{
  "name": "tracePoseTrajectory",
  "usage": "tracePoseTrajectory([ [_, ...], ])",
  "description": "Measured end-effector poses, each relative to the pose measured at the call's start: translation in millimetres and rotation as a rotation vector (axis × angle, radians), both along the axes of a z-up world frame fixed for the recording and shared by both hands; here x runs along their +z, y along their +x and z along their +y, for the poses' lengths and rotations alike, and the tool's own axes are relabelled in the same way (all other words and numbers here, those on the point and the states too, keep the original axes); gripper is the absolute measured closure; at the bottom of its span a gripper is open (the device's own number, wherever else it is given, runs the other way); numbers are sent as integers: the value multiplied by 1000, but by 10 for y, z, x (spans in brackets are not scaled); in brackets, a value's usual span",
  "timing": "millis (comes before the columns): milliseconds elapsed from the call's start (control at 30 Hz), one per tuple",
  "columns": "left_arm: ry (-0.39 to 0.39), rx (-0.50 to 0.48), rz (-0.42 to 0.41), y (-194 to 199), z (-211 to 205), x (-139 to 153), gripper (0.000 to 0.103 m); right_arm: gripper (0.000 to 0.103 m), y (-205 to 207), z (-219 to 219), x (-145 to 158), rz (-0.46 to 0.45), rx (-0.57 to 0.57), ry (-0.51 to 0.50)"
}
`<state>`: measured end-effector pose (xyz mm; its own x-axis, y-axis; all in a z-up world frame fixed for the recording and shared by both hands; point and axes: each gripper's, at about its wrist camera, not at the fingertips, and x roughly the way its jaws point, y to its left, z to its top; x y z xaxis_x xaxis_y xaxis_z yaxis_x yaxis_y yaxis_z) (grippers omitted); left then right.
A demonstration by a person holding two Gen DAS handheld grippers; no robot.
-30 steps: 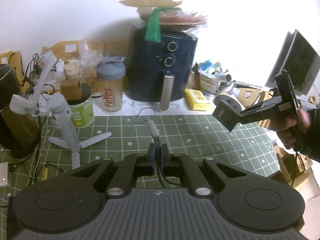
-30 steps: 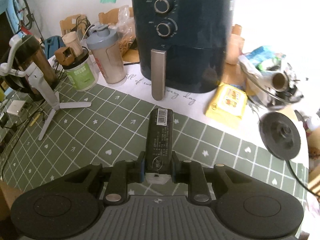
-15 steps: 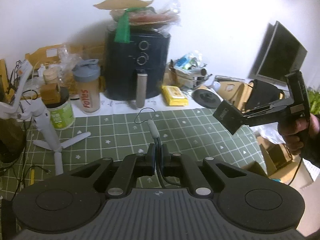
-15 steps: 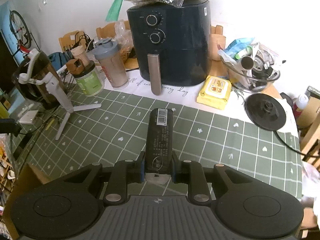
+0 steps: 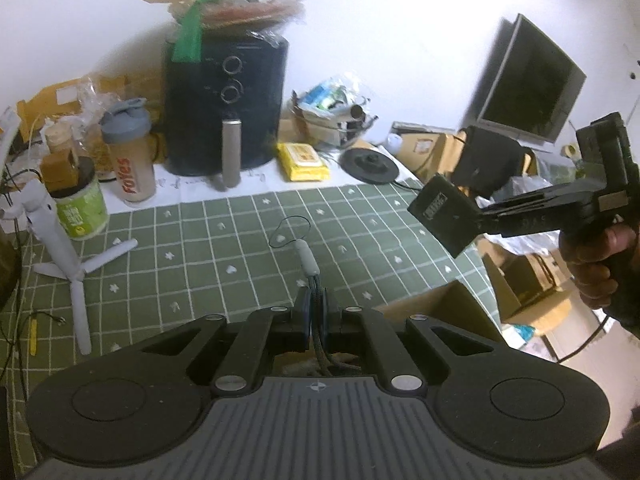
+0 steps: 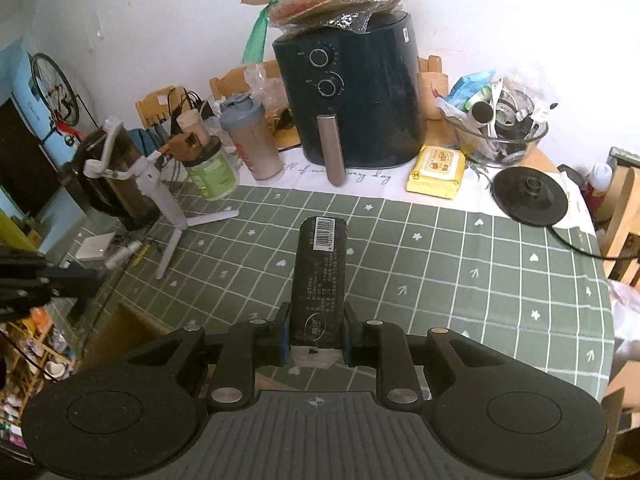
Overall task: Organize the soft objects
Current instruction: 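Lift the power bank with the right tool while the left tool carries the cable toward the box, then open both tools over the box to drop the cable and power bank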
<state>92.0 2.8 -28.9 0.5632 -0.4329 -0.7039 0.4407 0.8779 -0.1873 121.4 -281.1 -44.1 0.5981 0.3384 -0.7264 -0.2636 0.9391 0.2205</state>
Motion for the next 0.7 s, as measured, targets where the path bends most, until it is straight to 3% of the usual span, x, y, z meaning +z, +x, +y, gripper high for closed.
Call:
tracePoseTrajectory([
  [167,8,-32,40,-91,-110,-86,95,77,-204,-29,22,6,-7,32],
  [200,21,-37,57,-103,-149,-131,91,77,-235,-34,20,8,-8,37],
  [300,38,-51,116,-134,-220,-241,55,77,-336,-57,-10,17,-16,54],
  [333,45,-43,121,-161,-234,-260,49,77,-373,-61,-22,20,-18,55],
  [700,134,1,167,-417,-304,-354,47,77,-742,-108,-127,62,-47,103],
])
